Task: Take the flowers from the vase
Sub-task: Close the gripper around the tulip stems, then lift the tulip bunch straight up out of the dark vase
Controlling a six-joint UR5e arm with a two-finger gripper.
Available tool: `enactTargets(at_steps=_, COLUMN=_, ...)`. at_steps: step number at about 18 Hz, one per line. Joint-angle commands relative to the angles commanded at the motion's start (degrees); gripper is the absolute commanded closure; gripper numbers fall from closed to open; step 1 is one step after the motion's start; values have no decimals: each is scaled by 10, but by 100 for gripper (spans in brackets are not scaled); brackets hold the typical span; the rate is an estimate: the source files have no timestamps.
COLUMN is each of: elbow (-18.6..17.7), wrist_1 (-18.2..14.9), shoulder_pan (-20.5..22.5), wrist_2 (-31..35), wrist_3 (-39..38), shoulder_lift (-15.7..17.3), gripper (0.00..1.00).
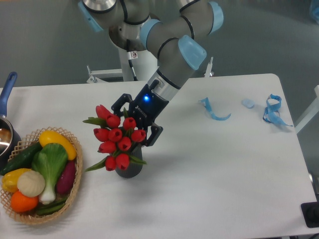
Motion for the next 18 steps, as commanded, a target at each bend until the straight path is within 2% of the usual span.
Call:
enactTargets(at_steps=1, elbow=0, wrist_1=0, shoulder_pan=0, wrist_2=0, wrist_3=1, shoulder_lift=0, gripper=27)
enactTargets(at_steps=4, elbow=1, wrist_1=0, shoulder_pan=0, wrist_2=0, wrist_3=1, shoulder_lift=-1, gripper=38)
enactTargets(at_steps=6, elbow=2, wrist_1=0, shoulder_pan=0, wrist_2=0, wrist_3=0, shoulder_lift=-1, gripper=53)
enactTargets(at_steps=7, elbow=2, wrist_1=0, shoulder_pan=0, wrist_2=0, wrist_3=0, shoulder_lift=-1, gripper=56)
enactTargets(at_steps=13, elbow=9, wrist_1=0, shoulder_pan=1, wrist_2=-2, wrist_3=-1, shoulder_lift=1, gripper=59)
enactTargets(at_steps=18, elbow=10, wrist_1=0, shoulder_pan=8, wrist_2=-27, wrist_3=-11, shoulder_lift=11, gripper=59)
